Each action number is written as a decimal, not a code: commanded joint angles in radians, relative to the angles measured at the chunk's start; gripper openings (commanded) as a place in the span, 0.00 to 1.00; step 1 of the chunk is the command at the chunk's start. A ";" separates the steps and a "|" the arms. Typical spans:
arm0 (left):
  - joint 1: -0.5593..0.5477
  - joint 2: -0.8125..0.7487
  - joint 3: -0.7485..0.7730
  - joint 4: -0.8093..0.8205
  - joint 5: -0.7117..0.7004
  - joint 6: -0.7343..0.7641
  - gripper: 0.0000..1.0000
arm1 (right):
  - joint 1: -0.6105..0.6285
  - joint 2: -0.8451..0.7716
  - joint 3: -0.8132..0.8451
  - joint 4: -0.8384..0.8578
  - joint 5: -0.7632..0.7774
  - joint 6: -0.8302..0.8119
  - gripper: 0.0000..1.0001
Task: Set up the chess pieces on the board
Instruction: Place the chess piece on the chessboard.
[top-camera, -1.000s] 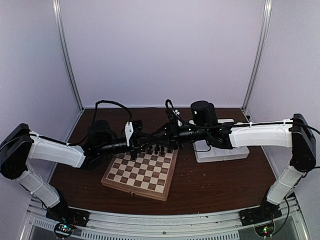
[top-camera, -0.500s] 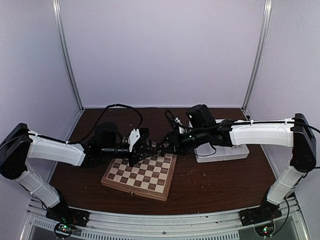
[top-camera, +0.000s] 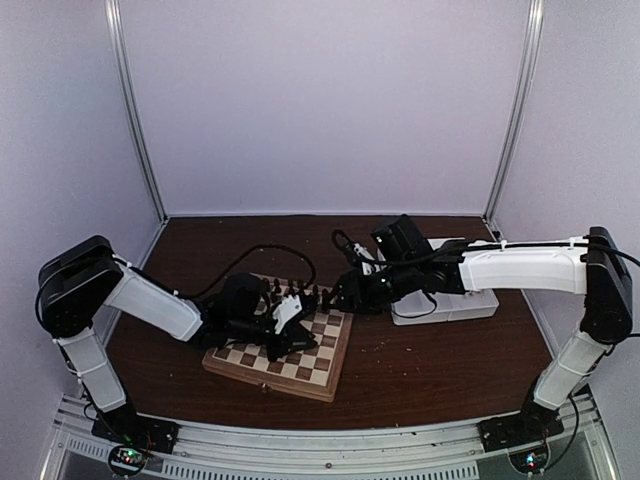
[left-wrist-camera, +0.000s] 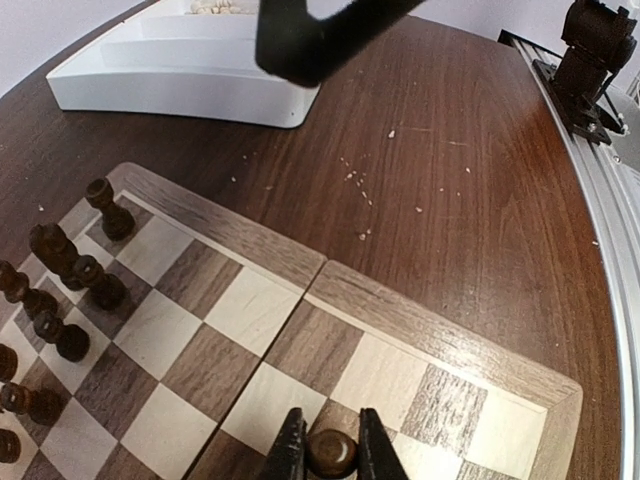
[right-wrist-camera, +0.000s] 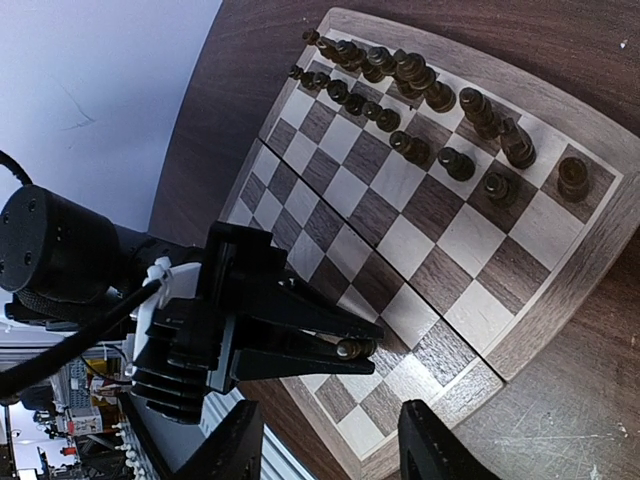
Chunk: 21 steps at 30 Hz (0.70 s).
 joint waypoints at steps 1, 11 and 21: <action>-0.014 0.041 -0.018 0.140 -0.008 -0.021 0.03 | 0.008 -0.018 -0.015 0.001 0.036 -0.011 0.49; -0.016 0.070 -0.068 0.243 -0.014 -0.050 0.37 | 0.010 -0.001 -0.026 -0.008 0.058 -0.007 0.48; -0.016 -0.102 -0.124 0.188 -0.032 -0.088 0.65 | 0.049 0.005 0.014 -0.114 0.151 -0.072 0.47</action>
